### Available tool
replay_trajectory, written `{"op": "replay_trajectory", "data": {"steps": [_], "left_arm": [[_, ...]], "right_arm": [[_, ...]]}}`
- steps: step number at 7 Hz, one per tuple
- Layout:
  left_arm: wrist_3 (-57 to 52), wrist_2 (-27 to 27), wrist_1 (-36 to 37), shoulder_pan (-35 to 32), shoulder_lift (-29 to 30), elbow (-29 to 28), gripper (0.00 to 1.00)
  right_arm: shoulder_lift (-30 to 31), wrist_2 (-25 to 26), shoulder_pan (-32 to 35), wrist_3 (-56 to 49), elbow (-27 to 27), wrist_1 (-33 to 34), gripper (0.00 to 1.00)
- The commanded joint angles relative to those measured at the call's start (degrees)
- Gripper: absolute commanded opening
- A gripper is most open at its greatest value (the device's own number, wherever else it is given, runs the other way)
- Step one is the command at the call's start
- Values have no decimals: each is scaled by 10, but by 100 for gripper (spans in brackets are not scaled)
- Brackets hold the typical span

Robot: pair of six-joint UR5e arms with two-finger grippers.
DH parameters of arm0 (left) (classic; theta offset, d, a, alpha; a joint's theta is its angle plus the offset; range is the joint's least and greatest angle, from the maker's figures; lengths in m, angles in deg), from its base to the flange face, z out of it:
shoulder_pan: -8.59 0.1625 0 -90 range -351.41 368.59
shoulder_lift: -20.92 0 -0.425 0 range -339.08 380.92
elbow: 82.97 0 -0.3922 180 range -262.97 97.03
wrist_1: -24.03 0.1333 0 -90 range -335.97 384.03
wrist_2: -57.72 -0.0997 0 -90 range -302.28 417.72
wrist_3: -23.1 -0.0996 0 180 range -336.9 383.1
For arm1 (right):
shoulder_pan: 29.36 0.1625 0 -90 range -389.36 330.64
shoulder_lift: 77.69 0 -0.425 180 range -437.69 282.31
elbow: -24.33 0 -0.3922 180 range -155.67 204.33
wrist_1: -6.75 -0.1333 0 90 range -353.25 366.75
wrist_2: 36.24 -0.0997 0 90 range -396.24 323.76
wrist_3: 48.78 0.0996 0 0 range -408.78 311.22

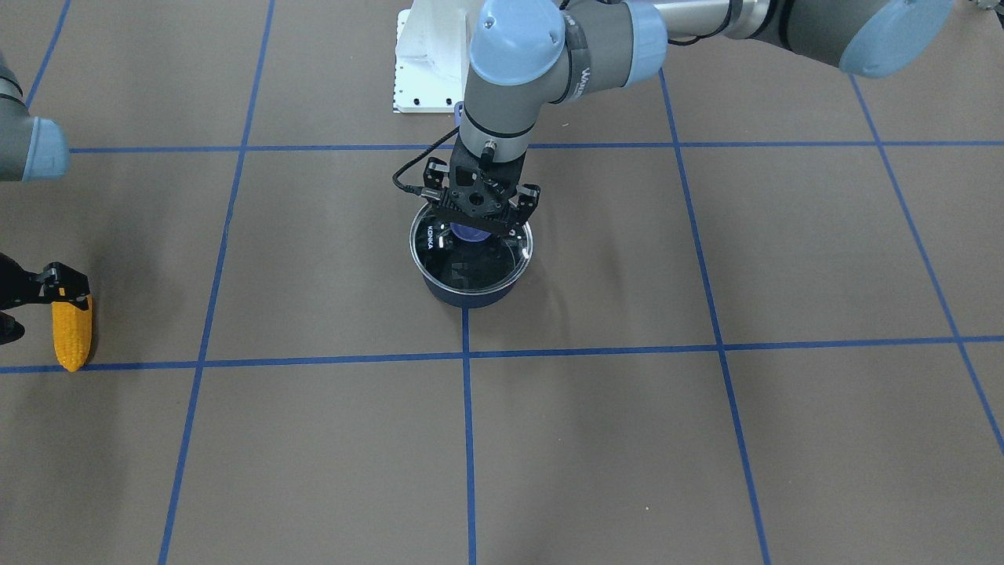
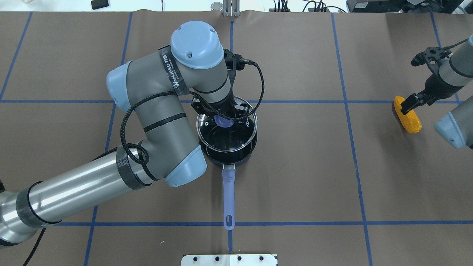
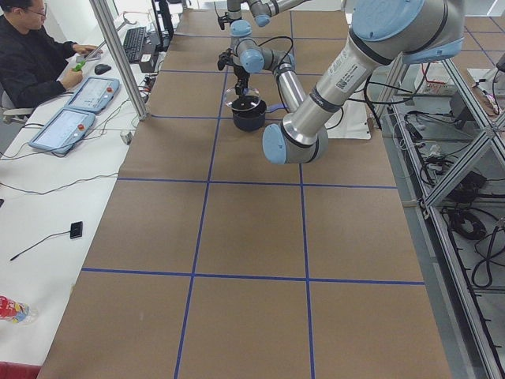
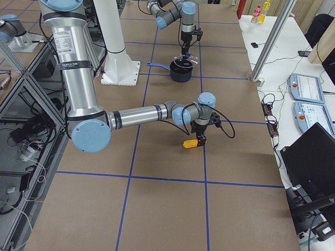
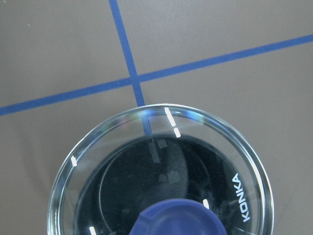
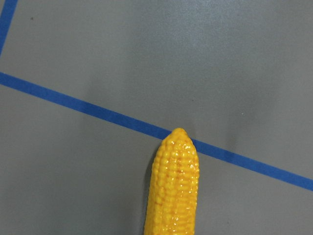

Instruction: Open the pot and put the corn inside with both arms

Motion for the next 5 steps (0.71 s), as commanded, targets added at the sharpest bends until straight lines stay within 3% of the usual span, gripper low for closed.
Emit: {"op": "replay_trajectory", "data": {"steps": [1, 5], "left_arm": [[-1, 23, 0, -24, -7, 13, 66], [-24, 23, 1, -31, -20, 21, 64]], "right_arm": [[6, 2, -9, 9, 0, -11, 98], [6, 3, -19, 18, -2, -11, 98]]}}
